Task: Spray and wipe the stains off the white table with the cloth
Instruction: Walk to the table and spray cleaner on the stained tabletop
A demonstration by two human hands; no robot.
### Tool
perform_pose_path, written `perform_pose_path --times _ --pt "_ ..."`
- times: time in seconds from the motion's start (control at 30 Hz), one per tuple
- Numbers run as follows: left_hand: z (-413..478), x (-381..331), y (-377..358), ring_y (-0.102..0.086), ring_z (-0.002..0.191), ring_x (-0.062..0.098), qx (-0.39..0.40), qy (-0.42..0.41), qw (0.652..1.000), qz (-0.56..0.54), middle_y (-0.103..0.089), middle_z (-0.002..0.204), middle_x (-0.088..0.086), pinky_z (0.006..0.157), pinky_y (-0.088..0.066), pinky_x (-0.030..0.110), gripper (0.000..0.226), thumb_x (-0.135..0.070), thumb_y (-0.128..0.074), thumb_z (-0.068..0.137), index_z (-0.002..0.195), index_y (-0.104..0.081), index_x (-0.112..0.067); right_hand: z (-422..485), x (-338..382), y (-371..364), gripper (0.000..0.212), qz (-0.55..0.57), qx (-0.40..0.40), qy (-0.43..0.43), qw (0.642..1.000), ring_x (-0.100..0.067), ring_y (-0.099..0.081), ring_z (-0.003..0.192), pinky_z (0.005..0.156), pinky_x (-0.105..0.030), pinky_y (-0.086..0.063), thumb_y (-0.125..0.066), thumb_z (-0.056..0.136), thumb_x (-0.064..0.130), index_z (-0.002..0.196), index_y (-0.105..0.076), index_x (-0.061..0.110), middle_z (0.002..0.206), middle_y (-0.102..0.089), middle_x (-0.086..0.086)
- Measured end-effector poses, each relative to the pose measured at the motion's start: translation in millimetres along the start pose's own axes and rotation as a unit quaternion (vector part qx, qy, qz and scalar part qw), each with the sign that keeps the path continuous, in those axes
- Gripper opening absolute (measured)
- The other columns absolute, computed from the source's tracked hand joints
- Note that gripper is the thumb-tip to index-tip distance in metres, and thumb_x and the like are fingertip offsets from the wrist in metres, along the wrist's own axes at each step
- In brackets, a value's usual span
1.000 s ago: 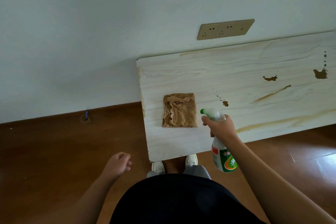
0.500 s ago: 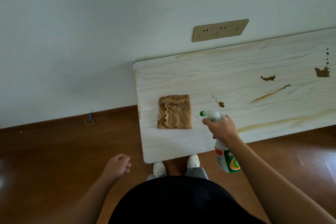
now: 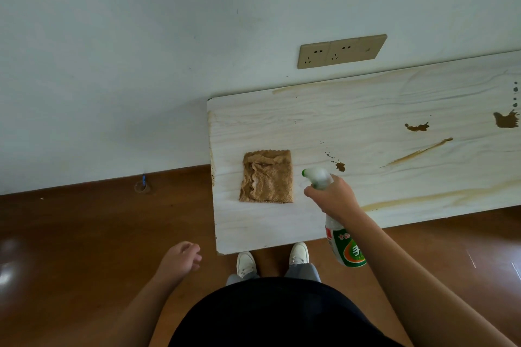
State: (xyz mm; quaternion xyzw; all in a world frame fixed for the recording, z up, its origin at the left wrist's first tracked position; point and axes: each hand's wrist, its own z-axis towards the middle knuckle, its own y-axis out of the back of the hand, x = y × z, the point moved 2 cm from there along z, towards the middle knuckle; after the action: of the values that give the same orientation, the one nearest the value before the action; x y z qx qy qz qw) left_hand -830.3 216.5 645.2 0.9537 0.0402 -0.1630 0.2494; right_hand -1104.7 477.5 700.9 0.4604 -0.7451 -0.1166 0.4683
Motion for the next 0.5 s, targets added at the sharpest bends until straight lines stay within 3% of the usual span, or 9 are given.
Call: perform_pose_path --times 0.1,0.2,0.33,0.5 --pt "-2 -2 -1 -0.068 0.095 0.023 0.0 0.0 1.0 -0.011 -0.069 0.107 0.008 0.081 -0.051 0.034 0.022 -0.027 -0.047 0.107 0.109 -0.063 -0.011 0 9 1 0.052 0.01 0.07 0.015 0.997 -0.024 -0.06 0.078 0.07 -0.039 -0.052 -0.056 0.069 0.054 0.104 -0.053 0.015 0.087 -0.059 -0.005" --pt "-2 -2 -3 -0.069 0.094 0.023 -0.004 -0.004 1.0 -0.009 -0.07 0.105 0.007 0.083 -0.053 0.034 0.022 -0.026 -0.048 0.107 0.109 -0.063 -0.011 1 10 -2 0.05 -0.009 0.087 0.03 0.996 -0.027 -0.061 0.083 0.072 -0.038 -0.049 -0.058 0.079 0.053 0.11 -0.051 0.015 0.093 -0.058 -0.006" --pt "-2 -1 -6 -0.069 0.093 0.022 0.001 -0.013 1.0 -0.007 -0.07 0.105 0.008 0.079 -0.053 0.032 0.021 -0.025 -0.047 0.107 0.109 -0.063 -0.011 -1 5 -4 0.046 0.011 0.045 0.069 0.996 -0.028 -0.066 0.082 0.077 -0.045 -0.055 -0.06 0.085 0.059 0.102 -0.057 0.017 0.09 -0.064 -0.007" --pt "-3 0 -6 -0.067 0.092 0.022 -0.001 -0.02 1.0 -0.004 -0.07 0.105 0.009 0.069 -0.048 0.026 0.021 -0.024 -0.047 0.107 0.108 -0.063 -0.01 -10 4 -5 0.043 0.037 0.007 0.128 0.991 -0.016 -0.064 0.067 0.066 -0.035 -0.052 -0.059 0.087 0.068 0.082 -0.063 0.025 0.073 -0.065 0.003"
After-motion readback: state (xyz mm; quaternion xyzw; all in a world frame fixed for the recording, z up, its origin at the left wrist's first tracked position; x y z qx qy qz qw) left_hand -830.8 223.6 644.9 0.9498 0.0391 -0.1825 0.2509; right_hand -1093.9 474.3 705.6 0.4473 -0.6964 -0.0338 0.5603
